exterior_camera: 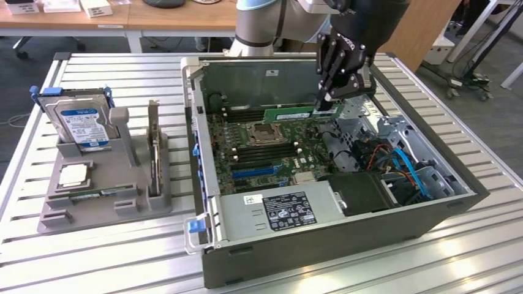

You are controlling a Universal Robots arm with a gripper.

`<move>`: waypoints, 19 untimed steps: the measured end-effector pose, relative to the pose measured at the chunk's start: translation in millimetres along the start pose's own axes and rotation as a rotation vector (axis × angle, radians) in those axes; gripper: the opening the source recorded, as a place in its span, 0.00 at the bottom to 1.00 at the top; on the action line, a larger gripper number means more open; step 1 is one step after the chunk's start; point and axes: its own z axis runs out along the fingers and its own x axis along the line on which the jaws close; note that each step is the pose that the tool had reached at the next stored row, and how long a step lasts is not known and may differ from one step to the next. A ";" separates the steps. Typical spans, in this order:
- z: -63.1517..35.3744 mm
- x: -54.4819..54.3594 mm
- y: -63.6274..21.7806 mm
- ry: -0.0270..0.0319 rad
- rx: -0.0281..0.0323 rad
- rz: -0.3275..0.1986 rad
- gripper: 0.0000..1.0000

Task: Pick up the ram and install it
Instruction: 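Pick up the ram and move it above insertion slot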

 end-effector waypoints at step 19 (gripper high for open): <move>2.4 -43.2 0.0 -0.0003 0.0001 0.004 0.11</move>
